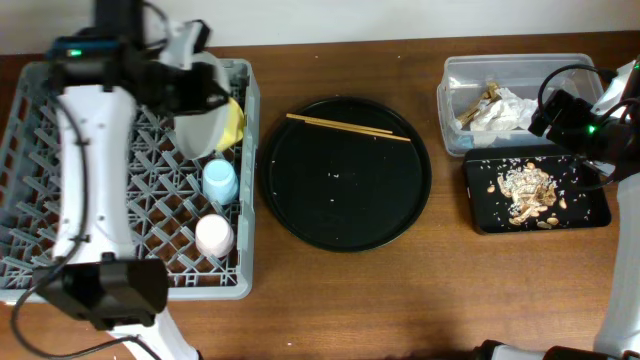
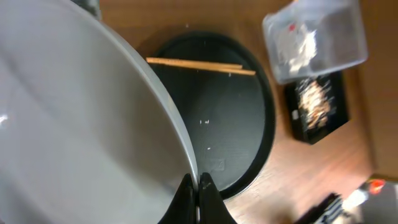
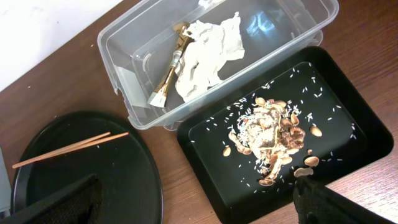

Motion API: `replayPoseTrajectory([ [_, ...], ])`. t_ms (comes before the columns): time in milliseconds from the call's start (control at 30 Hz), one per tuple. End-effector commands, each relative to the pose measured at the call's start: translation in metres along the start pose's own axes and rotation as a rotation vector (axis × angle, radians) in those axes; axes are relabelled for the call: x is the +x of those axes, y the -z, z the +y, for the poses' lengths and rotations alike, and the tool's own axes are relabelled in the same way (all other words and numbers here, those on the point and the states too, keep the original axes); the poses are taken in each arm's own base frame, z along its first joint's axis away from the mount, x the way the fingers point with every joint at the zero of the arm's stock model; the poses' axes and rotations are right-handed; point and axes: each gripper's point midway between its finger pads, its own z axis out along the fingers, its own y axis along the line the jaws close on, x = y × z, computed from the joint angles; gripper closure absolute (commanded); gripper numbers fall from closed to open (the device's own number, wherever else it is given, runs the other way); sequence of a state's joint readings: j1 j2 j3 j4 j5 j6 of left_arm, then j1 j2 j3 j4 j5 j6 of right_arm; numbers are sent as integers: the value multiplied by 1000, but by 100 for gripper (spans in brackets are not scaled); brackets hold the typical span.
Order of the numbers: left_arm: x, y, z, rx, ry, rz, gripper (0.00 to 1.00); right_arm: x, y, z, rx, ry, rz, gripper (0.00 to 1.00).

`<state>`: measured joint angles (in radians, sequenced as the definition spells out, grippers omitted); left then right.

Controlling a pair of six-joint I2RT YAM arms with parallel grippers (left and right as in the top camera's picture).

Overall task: Sort waste into correct bins and load items into the dishwasher rack
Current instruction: 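Stand the white plate upright in the rack with left gripper, then move left gripper to the chopsticks on the round tray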

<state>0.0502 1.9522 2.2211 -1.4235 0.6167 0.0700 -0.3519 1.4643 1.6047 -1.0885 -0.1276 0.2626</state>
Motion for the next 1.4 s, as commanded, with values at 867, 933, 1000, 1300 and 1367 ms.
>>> replayPoseTrajectory([
  [867,36,-18,109,60,-81,143,83,-7,4,0,4,-4,-22,2],
  [933,36,-18,109,61,-81,144,67,-7,4,0,4,-4,-22,2],
  [1000,36,-18,109,61,-81,144,63,-7,4,0,4,-4,-22,2],
  [1300,16,8,97,18,-120,81,30,-7,4,0,4,-4,-22,2],
  [1367,11,20,93,-15,-140,69,25,-7,4,0,4,-4,-22,2],
])
